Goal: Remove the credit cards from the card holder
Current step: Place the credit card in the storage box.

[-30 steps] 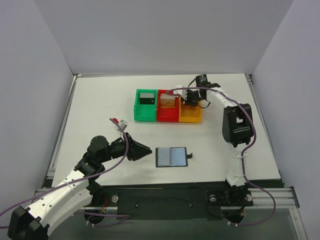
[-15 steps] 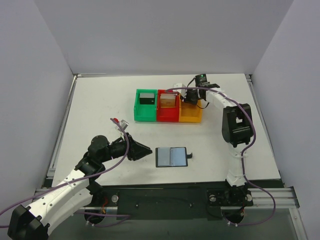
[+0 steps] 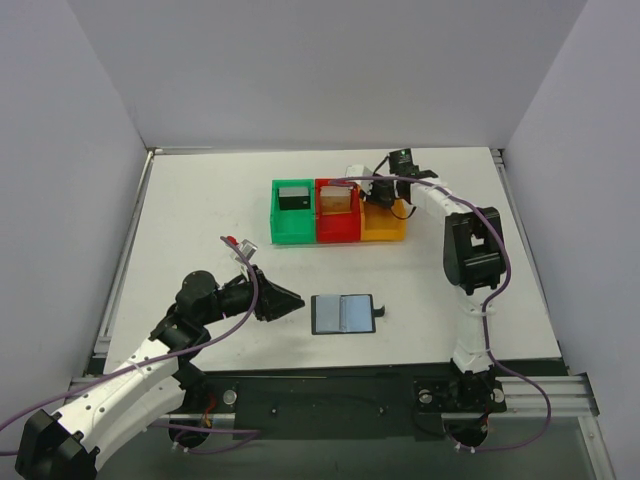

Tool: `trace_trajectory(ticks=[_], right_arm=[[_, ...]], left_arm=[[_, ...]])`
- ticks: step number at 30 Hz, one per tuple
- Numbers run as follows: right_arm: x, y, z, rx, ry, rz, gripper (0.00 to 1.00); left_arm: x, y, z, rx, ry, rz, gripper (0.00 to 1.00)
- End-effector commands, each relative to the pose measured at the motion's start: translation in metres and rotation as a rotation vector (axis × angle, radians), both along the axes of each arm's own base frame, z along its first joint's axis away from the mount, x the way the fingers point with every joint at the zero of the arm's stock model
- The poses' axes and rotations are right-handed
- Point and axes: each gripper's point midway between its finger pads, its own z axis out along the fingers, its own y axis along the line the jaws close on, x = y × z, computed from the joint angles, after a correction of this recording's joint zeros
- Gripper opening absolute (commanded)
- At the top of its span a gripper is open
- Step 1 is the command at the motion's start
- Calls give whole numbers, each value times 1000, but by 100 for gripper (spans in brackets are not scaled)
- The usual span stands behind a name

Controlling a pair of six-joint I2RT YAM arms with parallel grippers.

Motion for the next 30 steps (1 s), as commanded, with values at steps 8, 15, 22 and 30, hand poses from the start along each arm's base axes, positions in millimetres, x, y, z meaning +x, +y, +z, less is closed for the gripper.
trace_trajectory(ticks=[8, 15, 22, 30], right_arm=[[22, -4, 50, 10, -164, -79, 15], [32, -9, 57, -1, -211, -125, 15], [44, -9, 61, -15, -276, -188, 15], [49, -2, 61, -28, -286, -199, 16]], left_arm=[[1, -1, 14, -41, -53, 0, 46], [1, -2, 15, -44, -52, -5, 46], [1, -1, 14, -44, -52, -3, 46], [0, -2, 15, -48, -56, -6, 46]])
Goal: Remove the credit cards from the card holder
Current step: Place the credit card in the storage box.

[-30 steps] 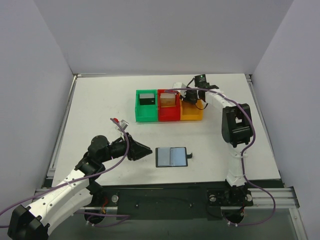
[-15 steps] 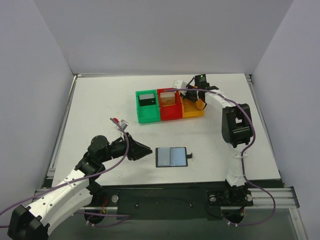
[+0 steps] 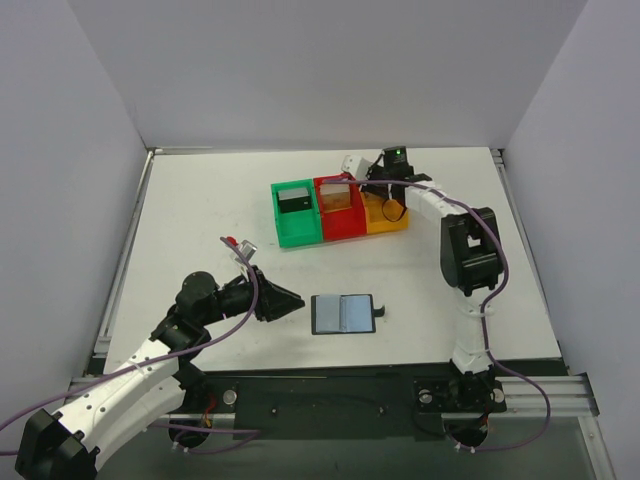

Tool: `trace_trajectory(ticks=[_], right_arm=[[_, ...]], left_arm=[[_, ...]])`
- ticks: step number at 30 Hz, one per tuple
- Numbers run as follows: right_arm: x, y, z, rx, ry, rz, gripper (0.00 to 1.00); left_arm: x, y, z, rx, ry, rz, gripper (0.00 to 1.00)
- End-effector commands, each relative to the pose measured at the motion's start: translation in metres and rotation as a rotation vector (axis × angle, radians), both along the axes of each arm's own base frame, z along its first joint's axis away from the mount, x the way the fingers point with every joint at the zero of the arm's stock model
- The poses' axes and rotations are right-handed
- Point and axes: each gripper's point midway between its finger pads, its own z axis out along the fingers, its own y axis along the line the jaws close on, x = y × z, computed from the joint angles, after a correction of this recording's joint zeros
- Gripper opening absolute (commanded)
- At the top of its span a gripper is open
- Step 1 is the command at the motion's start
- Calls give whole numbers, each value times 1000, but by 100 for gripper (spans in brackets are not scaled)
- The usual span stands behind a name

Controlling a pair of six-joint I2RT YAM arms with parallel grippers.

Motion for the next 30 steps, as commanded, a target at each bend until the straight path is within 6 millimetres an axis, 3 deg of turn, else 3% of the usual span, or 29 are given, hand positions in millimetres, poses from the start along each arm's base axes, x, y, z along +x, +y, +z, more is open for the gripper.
trace_trajectory(ticks=[1, 7, 12, 18, 19, 21, 22, 23, 24, 25, 26, 28, 29, 30], right_arm=[[10, 6, 37, 18, -85, -28, 16], [17, 10, 52, 45, -133, -62, 16], [24, 10, 77, 89, -175, -97, 17], [25, 5, 136, 222, -275, -193, 18], [22, 7, 160, 291, -317, -217, 36], [9, 10, 178, 364, -337, -261, 53], [-3, 21, 198, 398, -355, -250, 54], [-13, 29, 189, 406, -317, -252, 54], [-27, 42, 202, 423, -322, -229, 54], [-37, 48, 191, 420, -285, -235, 55], [-53, 62, 196, 425, -272, -212, 55], [-80, 77, 189, 436, -211, -219, 56], [-90, 77, 184, 452, -177, -264, 59], [-109, 89, 183, 457, -133, -255, 66]], left_arm=[[0, -1, 16, -42, -55, -6, 46], [0, -1, 17, -42, -59, 0, 46], [0, 0, 17, -41, -62, 1, 46], [1, 1, 18, -42, -62, 7, 46], [1, 1, 18, -44, -60, 12, 46], [4, 2, 17, -44, -55, 30, 46], [4, 2, 15, -40, -44, 34, 46], [8, 3, 12, -28, -28, 52, 47], [11, 3, 10, -19, -15, 68, 47], [14, 4, 6, 0, 3, 87, 47], [17, 5, 4, 9, 11, 98, 48], [22, 7, 0, 30, 34, 131, 50], [28, 11, -5, 51, 59, 176, 51], [35, 15, -7, 59, 69, 228, 54]])
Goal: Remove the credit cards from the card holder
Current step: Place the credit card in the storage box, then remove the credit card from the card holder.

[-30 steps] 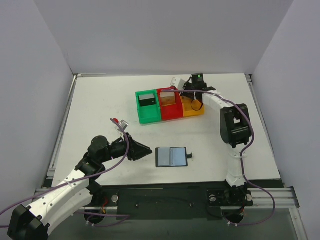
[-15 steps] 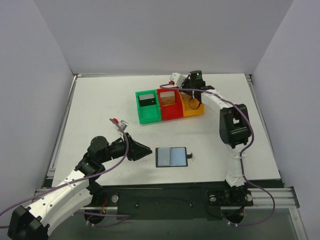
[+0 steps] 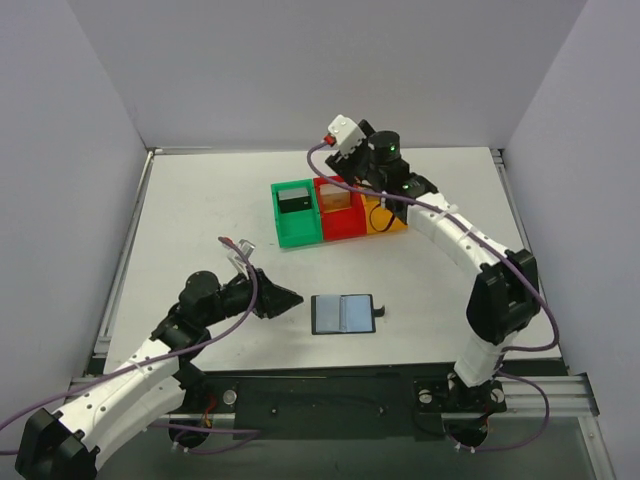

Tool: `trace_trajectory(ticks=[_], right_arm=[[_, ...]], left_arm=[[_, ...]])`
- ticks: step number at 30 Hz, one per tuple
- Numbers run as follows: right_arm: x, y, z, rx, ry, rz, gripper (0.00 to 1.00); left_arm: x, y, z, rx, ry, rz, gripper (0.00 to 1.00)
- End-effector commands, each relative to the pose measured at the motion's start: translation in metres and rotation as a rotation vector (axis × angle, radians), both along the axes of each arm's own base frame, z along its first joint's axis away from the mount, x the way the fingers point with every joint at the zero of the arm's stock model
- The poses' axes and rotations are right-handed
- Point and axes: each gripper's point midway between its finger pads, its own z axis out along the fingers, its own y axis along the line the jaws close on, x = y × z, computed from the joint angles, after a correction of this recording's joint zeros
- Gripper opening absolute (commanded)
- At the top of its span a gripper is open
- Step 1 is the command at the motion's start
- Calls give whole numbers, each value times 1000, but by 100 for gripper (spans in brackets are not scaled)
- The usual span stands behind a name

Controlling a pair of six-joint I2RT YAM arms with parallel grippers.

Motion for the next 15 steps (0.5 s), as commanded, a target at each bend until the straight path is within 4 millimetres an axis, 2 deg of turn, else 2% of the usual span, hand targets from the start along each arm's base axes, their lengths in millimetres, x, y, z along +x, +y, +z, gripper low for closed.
trace_trajectory(ticks=[1, 2, 3, 5, 6, 8, 9, 10, 11, 12, 13, 14, 15], right_arm=[[-59, 26, -8, 136, 162, -91, 68], [-79, 33, -9, 187, 224, -108, 92], [-95, 40, -18, 206, 288, -111, 99], [-126, 41, -28, 289, 423, -149, 100], [-144, 43, -25, 380, 501, -167, 100], [-179, 45, -49, 504, 664, -154, 100], [-185, 45, -48, 584, 706, -120, 100], [-215, 60, -54, 708, 843, 2, 100], [-213, 55, -47, 791, 848, 32, 100], [-227, 60, -60, 864, 935, 61, 100], [-232, 55, -59, 880, 937, 58, 100], [-235, 42, -78, 808, 916, -41, 100], [-257, 38, -91, 689, 911, -86, 100]], left_arm=[[24, 14, -2, 45, 56, 170, 55], [29, 19, -2, 47, 56, 219, 58], [30, 23, -6, 57, 78, 244, 61], [33, 34, -5, 48, 86, 316, 68], [37, 39, -8, 52, 95, 362, 74], [37, 47, -14, 61, 119, 404, 80], [36, 50, -15, 57, 134, 421, 80], [37, 52, -19, 60, 145, 433, 82], [35, 52, -20, 55, 146, 431, 82], [32, 51, -25, 58, 155, 413, 83], [31, 49, -24, 46, 146, 401, 83], [26, 44, -28, 38, 151, 362, 82], [26, 41, -28, 23, 152, 349, 82]])
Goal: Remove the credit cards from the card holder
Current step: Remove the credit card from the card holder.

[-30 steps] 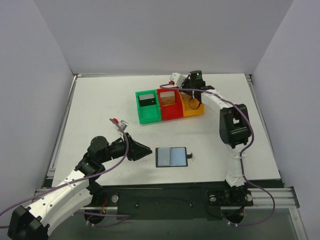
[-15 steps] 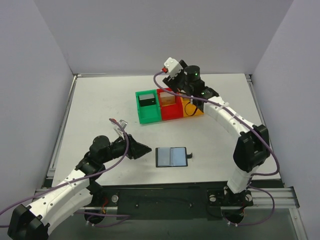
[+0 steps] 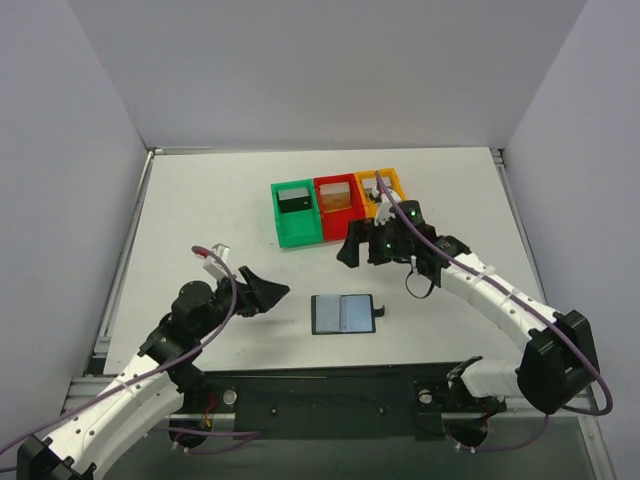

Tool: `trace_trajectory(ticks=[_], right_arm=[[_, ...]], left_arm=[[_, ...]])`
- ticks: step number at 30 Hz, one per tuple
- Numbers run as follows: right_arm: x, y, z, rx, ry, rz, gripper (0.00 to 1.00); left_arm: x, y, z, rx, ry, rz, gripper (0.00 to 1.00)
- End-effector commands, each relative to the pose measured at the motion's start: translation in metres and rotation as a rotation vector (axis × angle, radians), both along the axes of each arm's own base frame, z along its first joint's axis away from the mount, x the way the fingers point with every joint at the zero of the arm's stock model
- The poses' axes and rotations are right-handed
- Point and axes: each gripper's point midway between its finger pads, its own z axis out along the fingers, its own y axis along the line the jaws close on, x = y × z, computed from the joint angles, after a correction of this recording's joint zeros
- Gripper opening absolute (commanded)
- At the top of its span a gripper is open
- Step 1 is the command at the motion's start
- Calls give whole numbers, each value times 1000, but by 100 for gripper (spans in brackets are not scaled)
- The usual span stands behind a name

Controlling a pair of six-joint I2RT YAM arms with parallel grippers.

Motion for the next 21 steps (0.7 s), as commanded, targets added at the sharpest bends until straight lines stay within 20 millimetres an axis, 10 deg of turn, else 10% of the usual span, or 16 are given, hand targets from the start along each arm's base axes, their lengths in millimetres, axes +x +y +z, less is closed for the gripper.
trace_trajectory(ticks=[1, 5, 11, 21], right_arm=[[-44, 3, -6, -63, 34, -30, 100], [-67, -22, -27, -257, -8, -171, 100], [-91, -25, -52, -94, 80, -158, 100], [-106, -29, -90, -364, 73, -153, 88]], left_arm=[[-5, -7, -13, -45, 44, -30, 82], [-14, -21, -27, -32, 89, -96, 79], [-26, -51, -29, 70, 71, -133, 79], [-18, -50, -62, 113, 167, -55, 65]])
